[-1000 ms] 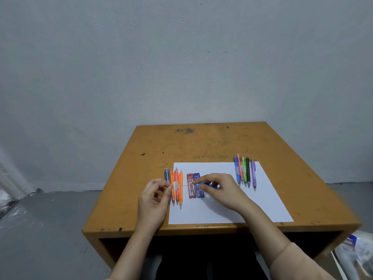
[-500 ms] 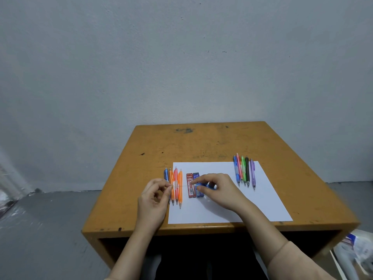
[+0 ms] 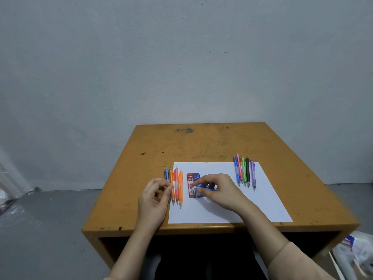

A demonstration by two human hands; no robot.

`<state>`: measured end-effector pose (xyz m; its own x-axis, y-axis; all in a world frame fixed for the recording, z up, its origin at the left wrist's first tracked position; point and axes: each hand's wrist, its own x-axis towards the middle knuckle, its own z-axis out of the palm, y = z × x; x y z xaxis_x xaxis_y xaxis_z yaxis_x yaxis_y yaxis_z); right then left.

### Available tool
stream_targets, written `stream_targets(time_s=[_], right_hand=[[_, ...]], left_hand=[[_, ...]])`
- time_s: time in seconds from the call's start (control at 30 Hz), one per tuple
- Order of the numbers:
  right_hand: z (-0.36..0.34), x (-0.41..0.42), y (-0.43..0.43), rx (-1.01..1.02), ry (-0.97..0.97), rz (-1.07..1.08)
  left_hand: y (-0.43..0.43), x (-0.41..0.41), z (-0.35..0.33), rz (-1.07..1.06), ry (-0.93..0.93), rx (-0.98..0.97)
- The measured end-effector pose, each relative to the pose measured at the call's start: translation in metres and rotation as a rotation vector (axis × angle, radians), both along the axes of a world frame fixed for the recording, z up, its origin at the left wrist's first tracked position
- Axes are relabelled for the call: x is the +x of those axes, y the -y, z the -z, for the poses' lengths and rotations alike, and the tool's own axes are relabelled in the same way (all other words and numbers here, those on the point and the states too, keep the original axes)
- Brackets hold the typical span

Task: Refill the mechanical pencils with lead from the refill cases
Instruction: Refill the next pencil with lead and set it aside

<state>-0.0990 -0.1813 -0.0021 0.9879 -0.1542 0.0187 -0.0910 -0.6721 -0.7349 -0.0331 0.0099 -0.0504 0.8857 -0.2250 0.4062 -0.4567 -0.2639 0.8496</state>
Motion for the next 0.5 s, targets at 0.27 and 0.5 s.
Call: stream_targets(time_s=[0.27, 0.5], right_hand=[[0.0024, 0.0013, 0.0013, -0.019, 0.004, 0.012], [0.0025, 0.0011, 0.0007, -0.020, 0.011, 0.007]], left_hand=[[-0.0007, -0.0001, 0.0003, 0.008, -0.007, -0.010], [-0.0006, -0.0005, -0.0009, 0.010, -0.009, -0.014]])
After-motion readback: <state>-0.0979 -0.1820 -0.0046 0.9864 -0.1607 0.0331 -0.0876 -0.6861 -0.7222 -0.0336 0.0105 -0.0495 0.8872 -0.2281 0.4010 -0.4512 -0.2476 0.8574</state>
